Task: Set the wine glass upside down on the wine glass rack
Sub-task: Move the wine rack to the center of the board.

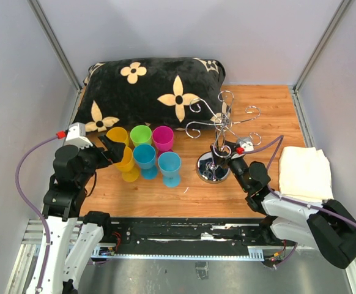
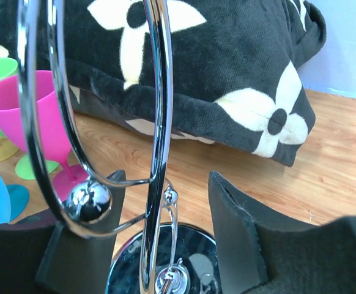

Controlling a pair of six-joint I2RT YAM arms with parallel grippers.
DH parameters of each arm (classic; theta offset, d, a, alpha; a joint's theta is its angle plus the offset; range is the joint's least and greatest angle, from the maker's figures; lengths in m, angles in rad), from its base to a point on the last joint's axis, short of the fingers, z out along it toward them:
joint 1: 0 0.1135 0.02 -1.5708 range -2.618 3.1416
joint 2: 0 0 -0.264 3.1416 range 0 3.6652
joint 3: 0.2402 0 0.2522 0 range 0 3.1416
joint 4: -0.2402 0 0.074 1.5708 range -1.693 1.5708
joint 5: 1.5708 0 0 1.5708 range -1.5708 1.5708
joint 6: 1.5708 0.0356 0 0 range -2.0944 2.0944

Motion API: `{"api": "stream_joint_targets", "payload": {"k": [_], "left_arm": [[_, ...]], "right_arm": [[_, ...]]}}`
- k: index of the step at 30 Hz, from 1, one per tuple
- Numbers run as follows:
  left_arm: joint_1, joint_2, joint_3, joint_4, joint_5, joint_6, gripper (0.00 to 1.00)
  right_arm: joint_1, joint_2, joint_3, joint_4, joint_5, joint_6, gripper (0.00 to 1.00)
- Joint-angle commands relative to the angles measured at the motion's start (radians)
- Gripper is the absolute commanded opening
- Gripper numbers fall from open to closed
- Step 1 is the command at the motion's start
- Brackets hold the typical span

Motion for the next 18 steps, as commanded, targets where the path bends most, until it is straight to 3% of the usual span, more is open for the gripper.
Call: {"api": "stream_joint_targets", "payload": {"k": [1, 18], "left_arm": [[0.011, 0.012, -0.009, 0.036, 0.032, 0.012, 1.00], [0.013, 0.042, -0.009, 0.042, 0.073, 0.024, 1.00]], "right_arm": [[0.015, 0.052, 0.050, 0.098, 0.013, -0.068, 0.56], [0.014, 0.272, 0.169, 0.138, 0.138, -0.215, 0.20]]}}
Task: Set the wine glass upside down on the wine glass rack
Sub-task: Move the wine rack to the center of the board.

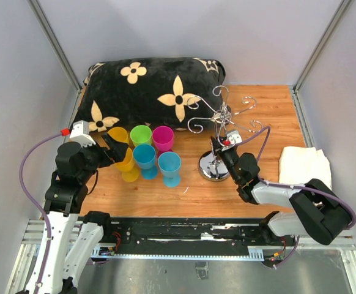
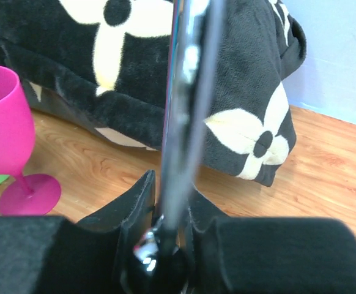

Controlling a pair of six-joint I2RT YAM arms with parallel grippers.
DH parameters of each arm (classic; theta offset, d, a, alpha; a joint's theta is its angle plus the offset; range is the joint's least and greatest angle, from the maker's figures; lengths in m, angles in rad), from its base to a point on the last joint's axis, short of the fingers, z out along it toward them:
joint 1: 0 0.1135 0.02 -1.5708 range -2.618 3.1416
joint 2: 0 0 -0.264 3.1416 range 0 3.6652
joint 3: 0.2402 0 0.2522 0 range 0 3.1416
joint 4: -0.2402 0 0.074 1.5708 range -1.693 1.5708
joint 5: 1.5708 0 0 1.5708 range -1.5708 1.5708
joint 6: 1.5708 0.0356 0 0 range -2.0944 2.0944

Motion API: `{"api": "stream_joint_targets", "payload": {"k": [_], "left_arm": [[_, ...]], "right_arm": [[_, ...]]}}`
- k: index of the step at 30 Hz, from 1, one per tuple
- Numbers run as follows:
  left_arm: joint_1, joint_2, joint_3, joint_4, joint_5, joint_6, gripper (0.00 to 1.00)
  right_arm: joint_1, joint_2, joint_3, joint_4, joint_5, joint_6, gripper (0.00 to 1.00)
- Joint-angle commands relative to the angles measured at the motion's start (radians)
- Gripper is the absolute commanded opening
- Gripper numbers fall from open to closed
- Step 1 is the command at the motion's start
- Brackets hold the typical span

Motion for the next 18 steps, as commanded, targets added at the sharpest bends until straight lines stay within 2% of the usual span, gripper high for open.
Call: {"api": "stream_joint_targets", "payload": {"k": [1, 8, 14, 18], "left_arm": [[0.013, 0.002, -0.009, 0.035, 0.027, 0.021, 1.00], [0.013, 0.005, -0.009, 0.037, 0.036, 0.023, 1.00], [0.013, 0.007, -0.009, 0.037, 0.036, 0.023, 1.00], [0.013, 0.010, -0.009, 0.036, 0.034, 0.024, 1.00]], "right_arm": [[0.004, 0.050, 0.051, 0.051, 0.097, -0.081, 0.19], [0.002, 0.169, 0.098, 0.127, 0.249, -0.130, 0.05], [-0.014, 0.339, 0.120, 0.336, 0.368, -0.194, 0.01], [-0.034, 0.411, 0.181, 0.344, 0.429, -0.211, 0.01]]}}
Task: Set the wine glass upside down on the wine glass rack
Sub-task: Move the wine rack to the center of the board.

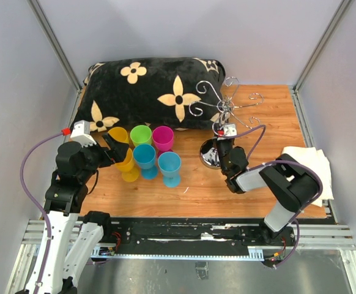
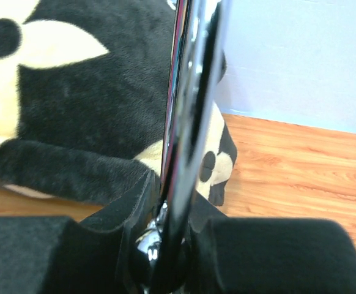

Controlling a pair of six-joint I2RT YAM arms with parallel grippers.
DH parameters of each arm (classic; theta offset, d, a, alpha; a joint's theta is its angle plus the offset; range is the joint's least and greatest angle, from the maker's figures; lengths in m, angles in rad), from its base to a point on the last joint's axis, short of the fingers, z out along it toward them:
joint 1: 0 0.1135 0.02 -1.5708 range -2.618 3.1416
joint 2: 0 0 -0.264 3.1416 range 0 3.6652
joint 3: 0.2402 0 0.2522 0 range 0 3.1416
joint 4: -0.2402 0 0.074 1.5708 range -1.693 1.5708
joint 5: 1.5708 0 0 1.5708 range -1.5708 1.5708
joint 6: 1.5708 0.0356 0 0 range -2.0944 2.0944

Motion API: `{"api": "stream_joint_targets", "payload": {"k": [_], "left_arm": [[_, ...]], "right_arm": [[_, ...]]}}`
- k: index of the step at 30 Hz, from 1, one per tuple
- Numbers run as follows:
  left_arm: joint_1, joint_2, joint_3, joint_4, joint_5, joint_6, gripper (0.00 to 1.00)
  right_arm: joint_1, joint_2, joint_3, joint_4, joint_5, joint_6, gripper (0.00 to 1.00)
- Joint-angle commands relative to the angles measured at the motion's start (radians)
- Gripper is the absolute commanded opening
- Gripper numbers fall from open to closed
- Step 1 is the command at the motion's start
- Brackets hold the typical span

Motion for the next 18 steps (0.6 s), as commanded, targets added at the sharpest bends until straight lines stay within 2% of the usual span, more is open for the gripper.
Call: {"api": "stream_joint_targets", "payload": {"k": [1, 6, 7, 9, 11, 14, 18], "left_arm": [[0.013, 0.006, -0.009, 0.035, 0.014, 0.019, 1.00], [0.013, 0.006, -0.008, 0.032, 0.003, 0.016, 1.00], [0.013, 0.007, -0.008, 0.032, 0.003, 0.016, 1.00], [0.013, 0.007, -0.008, 0.031, 0.000, 0.015, 1.00], [0.013, 0.009, -0.008, 0.031, -0.001, 0.015, 1.00], [0.013, 0.010, -0.006, 0.030, -0.003, 0.016, 1.00], [0.013, 0.008, -0.006, 0.029, -0.002, 0.017, 1.00]], "right_arm": [[-0.041, 0.087, 0.060, 0.035, 0.170, -0.111, 0.01], [-0.081, 0.116, 0.075, 0.037, 0.214, -0.103, 0.03], [-0.087, 0.113, 0.071, 0.037, 0.211, -0.100, 0.10], [-0.089, 0.103, 0.054, 0.037, 0.183, -0.090, 0.38], [-0.088, 0.086, 0.031, 0.036, 0.117, -0.072, 0.58], [-0.086, 0.046, -0.003, 0.027, 0.042, -0.039, 0.71], [-0.085, -0.025, -0.057, 0.009, -0.037, -0.007, 0.94]]}}
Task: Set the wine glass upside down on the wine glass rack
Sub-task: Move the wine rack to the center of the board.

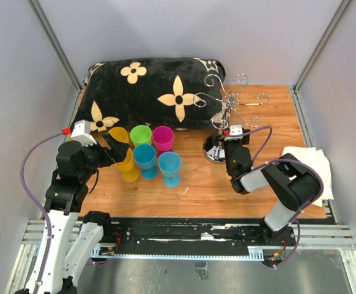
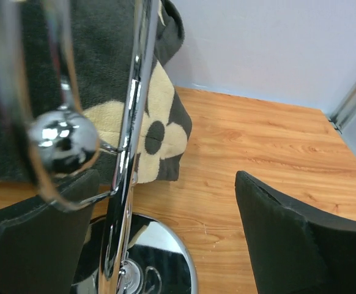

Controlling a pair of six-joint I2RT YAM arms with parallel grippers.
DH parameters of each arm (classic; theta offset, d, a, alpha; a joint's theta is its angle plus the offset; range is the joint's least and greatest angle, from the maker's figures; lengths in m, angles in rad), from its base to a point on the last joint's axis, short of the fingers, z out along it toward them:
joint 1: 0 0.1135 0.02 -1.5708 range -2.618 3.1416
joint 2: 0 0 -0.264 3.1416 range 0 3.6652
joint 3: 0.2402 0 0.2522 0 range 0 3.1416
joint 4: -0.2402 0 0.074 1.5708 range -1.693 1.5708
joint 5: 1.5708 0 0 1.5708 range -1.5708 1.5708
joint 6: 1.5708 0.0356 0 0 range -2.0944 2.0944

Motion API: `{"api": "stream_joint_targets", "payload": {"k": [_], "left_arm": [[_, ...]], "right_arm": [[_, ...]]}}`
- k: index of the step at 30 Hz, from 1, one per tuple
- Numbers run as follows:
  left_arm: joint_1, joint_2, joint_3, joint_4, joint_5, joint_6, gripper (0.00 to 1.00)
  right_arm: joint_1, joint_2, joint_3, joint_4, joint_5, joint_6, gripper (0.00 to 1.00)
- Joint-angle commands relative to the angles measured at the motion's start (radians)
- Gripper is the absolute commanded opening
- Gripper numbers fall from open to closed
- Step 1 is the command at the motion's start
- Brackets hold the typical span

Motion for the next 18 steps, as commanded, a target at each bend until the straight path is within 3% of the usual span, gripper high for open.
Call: {"api": "stream_joint_targets", "payload": {"k": [1, 8, 18], "left_arm": [[0.013, 0.000, -0.006, 0.029, -0.002, 0.017, 1.00], [0.013, -0.006, -0.005, 0.029, -0.005, 0.016, 1.00], [0.013, 0.017, 0.016, 0.033, 0.048, 0.046, 1.00]], "right_arm": [[-0.006, -0.093, -0.057, -0.005, -0.113, 0.041, 0.98], [0.002, -0.321, -0.163, -0.160, -0.212, 0.120, 0.98], [0.006, -0.805, -0.213, -0.867, -0.252, 0.338, 0.98]]}}
